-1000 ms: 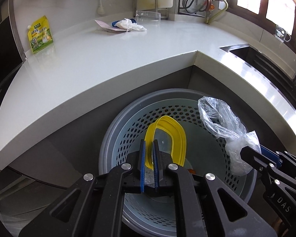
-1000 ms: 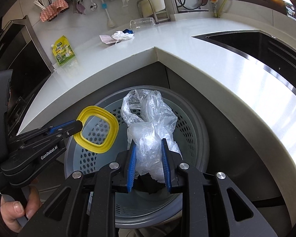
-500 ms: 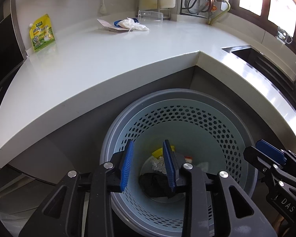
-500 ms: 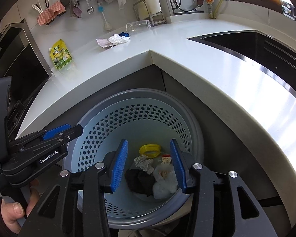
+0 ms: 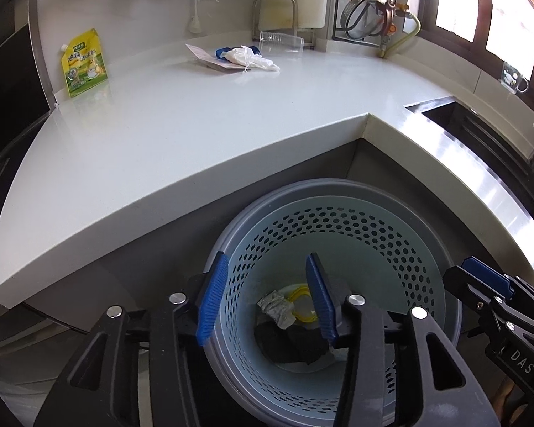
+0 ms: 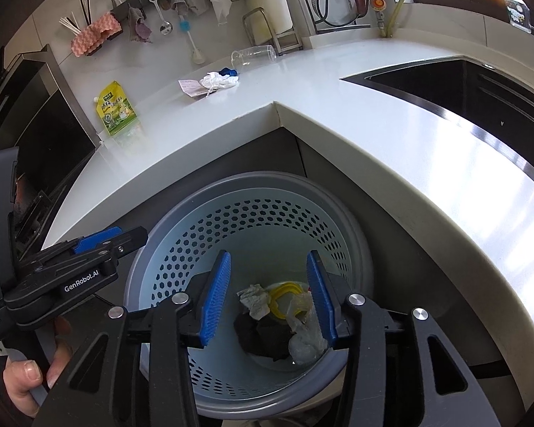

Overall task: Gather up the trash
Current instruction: 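Raise both open tools from the bin back toward the counter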

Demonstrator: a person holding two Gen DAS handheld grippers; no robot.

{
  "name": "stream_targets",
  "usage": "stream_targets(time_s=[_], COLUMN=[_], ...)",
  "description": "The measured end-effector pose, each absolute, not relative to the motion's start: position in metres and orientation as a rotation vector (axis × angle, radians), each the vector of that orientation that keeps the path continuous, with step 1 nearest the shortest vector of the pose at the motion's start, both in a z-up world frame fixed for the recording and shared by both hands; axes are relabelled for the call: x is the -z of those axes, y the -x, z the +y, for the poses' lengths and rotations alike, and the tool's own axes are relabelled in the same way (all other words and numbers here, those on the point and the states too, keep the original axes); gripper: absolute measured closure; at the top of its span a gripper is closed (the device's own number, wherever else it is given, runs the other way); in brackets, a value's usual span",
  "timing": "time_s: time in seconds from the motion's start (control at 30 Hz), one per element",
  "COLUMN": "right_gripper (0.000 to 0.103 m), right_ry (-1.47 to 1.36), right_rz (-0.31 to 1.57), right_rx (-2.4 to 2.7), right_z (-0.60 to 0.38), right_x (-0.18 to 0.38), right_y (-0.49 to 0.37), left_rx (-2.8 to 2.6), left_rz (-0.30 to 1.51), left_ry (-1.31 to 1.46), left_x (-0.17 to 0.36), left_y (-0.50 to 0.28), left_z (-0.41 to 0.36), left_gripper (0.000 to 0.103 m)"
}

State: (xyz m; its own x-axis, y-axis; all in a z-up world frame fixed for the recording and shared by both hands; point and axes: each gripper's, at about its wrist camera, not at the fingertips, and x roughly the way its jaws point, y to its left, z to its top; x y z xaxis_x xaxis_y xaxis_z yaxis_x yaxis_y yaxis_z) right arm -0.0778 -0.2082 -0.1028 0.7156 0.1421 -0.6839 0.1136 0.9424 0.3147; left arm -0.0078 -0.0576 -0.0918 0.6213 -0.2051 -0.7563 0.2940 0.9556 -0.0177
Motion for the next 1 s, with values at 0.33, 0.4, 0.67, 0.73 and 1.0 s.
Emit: stream_targets(time_s=[0.33,0.4,0.67,0.73,1.0], right_gripper=[0.051,0.048,0.042,0.040,0.036], right_ry=[-0.290,-0.276,-0.242,-0.233,-0.136], right_rz=[0.683,0.664,0.624,0.621,0.639], right_rx=[-0.024,-0.030,-0.047,-0.052,-0.109], right_z=[-0.213,-0.215,-0.233,-0.238,-0.254], right_x=[0.060,0.051,0.017,0.010,-0.012], right_y=[0.042,0.029,-0.040,-0.060,-0.152], left_rx=[0.251,0.243,0.196,0.186,0.141], left_rz=[0.760,0.735,0.647,0.632,0.644], left_ry=[-0.080,-0.071,-0.051,-0.055,-0.021], left_x=[0.050,0.038,-0.005,-0.011,-0.020], left_y=[-0.022,-0.033,-0.088,-0.105,-0.176], left_z=[-0.042,-0.039,-0.030,-0.029,-0.028], left_gripper=[0.026,0.019,0.008,0.007,0.007])
